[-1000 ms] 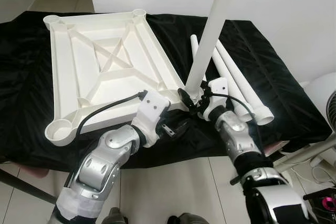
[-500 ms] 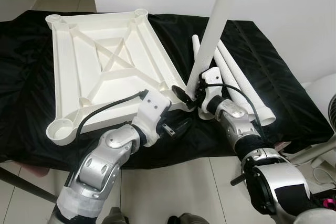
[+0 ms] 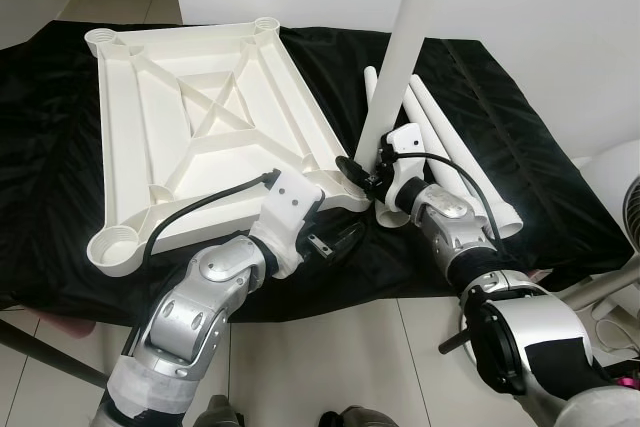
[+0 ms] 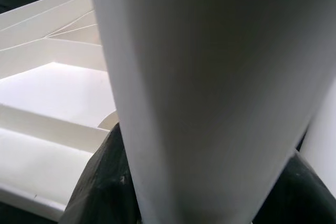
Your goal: Building children table
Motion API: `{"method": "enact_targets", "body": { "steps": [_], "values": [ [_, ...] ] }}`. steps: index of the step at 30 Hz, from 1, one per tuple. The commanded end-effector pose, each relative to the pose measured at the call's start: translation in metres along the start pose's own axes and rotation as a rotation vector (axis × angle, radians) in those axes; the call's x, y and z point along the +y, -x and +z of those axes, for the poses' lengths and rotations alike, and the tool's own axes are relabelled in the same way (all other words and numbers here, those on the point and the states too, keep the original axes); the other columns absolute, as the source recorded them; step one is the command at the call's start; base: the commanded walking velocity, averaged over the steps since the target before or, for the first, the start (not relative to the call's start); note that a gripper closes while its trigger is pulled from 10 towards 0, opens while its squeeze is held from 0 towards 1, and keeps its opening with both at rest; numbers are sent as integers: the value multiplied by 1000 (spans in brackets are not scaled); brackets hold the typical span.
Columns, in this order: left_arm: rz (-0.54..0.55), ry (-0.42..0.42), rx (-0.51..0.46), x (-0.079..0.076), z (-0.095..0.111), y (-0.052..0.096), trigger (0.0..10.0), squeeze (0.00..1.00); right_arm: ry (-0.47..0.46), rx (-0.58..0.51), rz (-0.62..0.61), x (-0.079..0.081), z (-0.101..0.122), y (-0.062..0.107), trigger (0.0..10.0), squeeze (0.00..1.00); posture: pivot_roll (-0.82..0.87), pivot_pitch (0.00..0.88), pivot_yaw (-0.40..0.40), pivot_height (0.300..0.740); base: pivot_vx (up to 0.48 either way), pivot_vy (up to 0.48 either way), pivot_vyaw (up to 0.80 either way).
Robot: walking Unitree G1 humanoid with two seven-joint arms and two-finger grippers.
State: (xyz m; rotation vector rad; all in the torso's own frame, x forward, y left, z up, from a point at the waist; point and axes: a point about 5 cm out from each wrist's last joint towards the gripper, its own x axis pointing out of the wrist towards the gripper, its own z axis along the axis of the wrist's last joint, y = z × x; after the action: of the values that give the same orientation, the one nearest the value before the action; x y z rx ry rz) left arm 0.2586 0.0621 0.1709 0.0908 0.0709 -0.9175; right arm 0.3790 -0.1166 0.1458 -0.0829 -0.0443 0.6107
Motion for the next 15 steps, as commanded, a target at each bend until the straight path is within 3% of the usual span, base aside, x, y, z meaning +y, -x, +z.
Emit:
{"method": "enact_targets", "body": {
  "steps": [1, 6, 9, 12, 14, 15],
  "values": [
    [37, -4, 8, 2, 0, -1, 10000, 0, -27, 54, -30, 1, -12, 3, 10000, 0, 29, 53, -59, 740, 0, 0, 0],
    [33, -5, 8, 2, 0, -2, 10000, 0, -63, 35, -81, 7, -12, -1, 10000, 0, 25, 54, -59, 740, 0, 0, 0],
    [27, -2, 6, 1, 0, -3, 10000, 0, -134, 25, -207, 16, -13, -9, 10000, 0, 17, 52, -58, 740, 0, 0, 0],
    [27, -2, 6, 1, 0, -3, 10000, 0, -134, 25, -207, 16, -13, -9, 10000, 0, 17, 52, -58, 740, 0, 0, 0],
    [24, -1, 4, 0, 0, -4, 10000, 0, -162, 23, -328, 24, -15, -12, 10000, 0, 18, 46, -66, 740, 0, 0, 0],
    [24, -1, 4, 0, 0, -4, 10000, 0, -162, 23, -328, 24, -15, -12, 10000, 0, 18, 46, -66, 740, 0, 0, 0]
  ]
}}
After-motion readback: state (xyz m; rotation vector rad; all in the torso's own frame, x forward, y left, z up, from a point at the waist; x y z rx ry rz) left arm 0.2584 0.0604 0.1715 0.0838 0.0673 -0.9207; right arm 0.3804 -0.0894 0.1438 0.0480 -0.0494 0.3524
